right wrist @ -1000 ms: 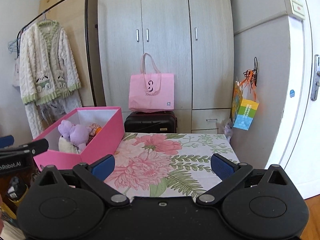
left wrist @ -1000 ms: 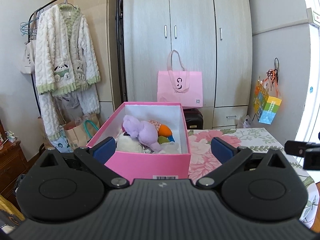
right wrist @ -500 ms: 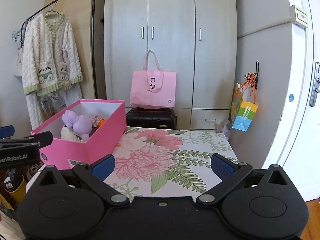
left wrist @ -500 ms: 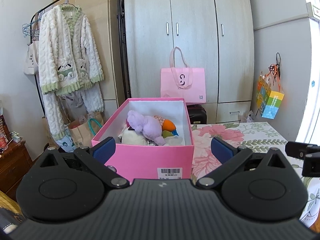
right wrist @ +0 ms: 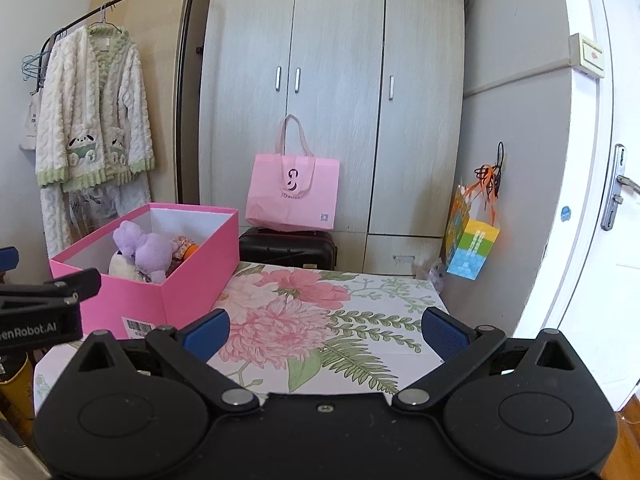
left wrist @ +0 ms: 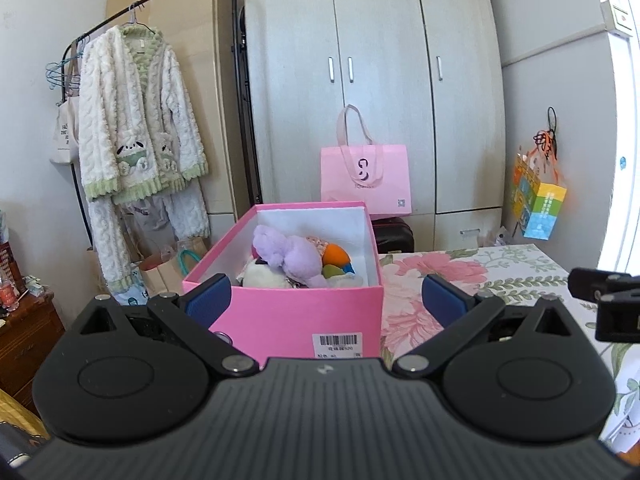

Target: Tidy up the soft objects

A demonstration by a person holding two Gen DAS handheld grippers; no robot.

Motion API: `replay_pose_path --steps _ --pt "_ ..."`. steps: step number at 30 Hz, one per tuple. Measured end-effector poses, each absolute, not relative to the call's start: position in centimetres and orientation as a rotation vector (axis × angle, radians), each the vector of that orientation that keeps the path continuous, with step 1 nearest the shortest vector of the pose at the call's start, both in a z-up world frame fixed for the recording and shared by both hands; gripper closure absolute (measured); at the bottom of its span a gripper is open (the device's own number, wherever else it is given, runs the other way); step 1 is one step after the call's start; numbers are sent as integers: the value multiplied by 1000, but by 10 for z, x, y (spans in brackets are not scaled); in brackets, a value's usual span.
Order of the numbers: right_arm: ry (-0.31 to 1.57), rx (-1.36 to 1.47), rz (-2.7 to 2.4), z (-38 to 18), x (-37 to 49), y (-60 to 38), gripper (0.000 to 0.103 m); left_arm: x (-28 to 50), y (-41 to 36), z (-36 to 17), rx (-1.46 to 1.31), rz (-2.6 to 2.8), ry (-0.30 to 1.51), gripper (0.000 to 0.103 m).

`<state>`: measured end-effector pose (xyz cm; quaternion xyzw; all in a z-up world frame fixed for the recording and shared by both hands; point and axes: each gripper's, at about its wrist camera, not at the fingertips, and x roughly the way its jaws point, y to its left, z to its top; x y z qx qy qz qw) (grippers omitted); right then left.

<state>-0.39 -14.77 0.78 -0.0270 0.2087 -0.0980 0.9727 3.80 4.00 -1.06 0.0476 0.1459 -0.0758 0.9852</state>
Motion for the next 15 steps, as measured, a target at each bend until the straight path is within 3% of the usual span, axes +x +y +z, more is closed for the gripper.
replay_pose_path --steps 15 --pt "397 -36 -208 7 -12 -147 0 33 43 -10 82 -184 299 0"
